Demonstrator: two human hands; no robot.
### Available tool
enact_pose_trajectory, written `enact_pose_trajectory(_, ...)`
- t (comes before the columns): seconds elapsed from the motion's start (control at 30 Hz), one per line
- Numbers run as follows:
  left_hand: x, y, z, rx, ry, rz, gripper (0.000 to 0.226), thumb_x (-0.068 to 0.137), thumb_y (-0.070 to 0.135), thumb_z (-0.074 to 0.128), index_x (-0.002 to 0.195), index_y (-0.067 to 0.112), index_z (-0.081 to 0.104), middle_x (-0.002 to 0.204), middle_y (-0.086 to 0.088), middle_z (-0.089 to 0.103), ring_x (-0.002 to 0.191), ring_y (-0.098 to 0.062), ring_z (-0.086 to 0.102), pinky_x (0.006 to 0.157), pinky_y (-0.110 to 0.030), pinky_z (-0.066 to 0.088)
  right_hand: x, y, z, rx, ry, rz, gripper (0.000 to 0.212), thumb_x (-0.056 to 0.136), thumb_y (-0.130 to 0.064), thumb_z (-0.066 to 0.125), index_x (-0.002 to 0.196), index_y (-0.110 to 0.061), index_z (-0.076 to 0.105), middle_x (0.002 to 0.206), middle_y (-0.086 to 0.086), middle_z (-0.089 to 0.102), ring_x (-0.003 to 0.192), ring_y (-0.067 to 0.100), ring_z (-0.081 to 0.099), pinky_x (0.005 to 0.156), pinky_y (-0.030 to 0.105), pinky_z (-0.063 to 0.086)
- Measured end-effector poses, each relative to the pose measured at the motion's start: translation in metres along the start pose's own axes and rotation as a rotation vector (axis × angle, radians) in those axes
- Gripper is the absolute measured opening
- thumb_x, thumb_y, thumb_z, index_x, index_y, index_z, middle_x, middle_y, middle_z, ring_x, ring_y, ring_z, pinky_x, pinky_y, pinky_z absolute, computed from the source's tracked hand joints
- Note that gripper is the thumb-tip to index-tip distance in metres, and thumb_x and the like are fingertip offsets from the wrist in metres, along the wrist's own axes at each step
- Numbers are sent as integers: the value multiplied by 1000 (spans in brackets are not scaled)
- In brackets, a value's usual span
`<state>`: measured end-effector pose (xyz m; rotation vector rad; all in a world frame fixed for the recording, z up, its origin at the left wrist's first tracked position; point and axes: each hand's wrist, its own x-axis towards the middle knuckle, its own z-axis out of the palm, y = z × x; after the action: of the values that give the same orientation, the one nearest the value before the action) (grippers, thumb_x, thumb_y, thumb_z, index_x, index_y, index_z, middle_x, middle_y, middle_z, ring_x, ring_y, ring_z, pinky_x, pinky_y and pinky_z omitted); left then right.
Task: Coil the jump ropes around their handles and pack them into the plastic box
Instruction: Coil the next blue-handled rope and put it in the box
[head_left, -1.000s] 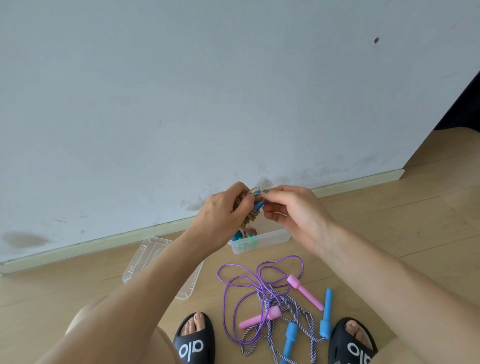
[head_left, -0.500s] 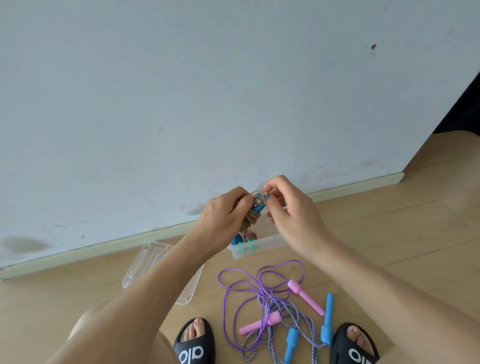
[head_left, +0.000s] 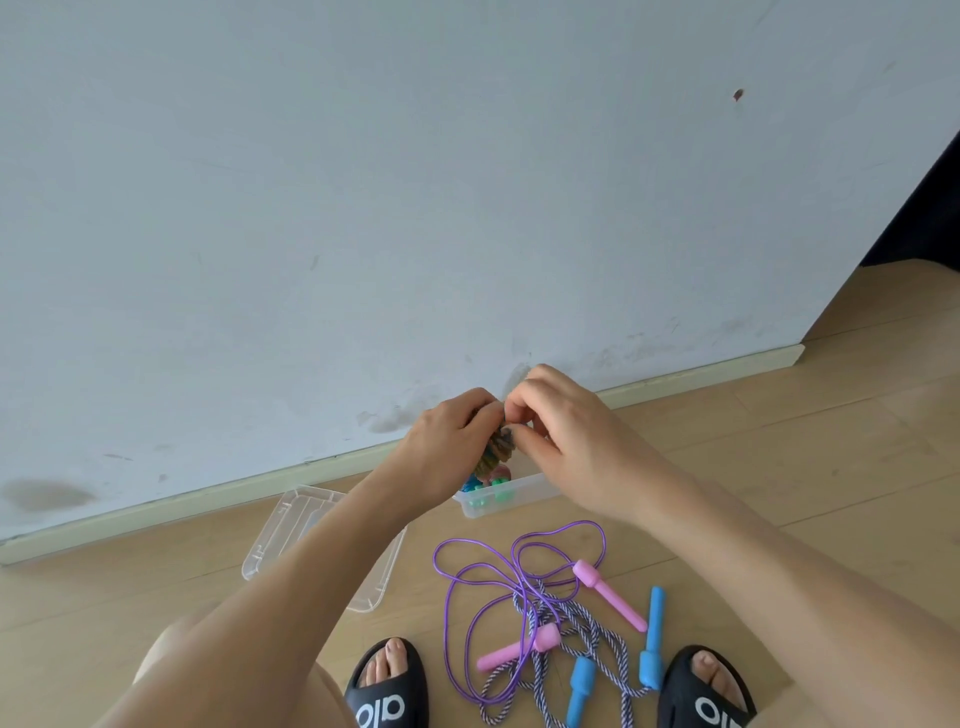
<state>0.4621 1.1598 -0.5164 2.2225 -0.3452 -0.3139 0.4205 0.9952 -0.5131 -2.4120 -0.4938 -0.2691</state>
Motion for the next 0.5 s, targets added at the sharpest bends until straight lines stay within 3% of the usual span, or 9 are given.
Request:
enact_pose_trajectory(0.13,2,-6,4,56,-35,-66,30,90,29,40,64,21,52,61,5,62,63,-20,60,62,-34,47,-7,-5,7,-49,-55,-70,6,97,-9,50,91,-9,51,93,-3,43,68,11,36,62,18,31)
enact_pose_trajectory(0.27,5,-13,7,117,-9,-61,29,89,30,39,64,17,46,65,-6,58,61,-19,48,58,-34,41,-7,-2,12,-5,-27,7,6,98,-11,51,92,-10,51,89,-8,44,69,9,40,63,19,30)
enact_pose_trajectory(0.4,9,-11,8,112,8,-80,30,89,27,41,60,20,45,57,6,47,59,-17,40,55,-30,34,-5,-2,14,64,22,59,7,97,-11,54,90,-13,52,81,-15,42,71,-4,45,64,11,34)
enact_pose_trajectory(0.5,12,-12,7,83,35,-103,34,88,26,46,56,29,53,54,9,52,54,-12,44,51,-25,35,-7,-3,18,33,-12,39,6,98,-12,51,92,-12,52,86,-10,44,70,4,43,61,15,33)
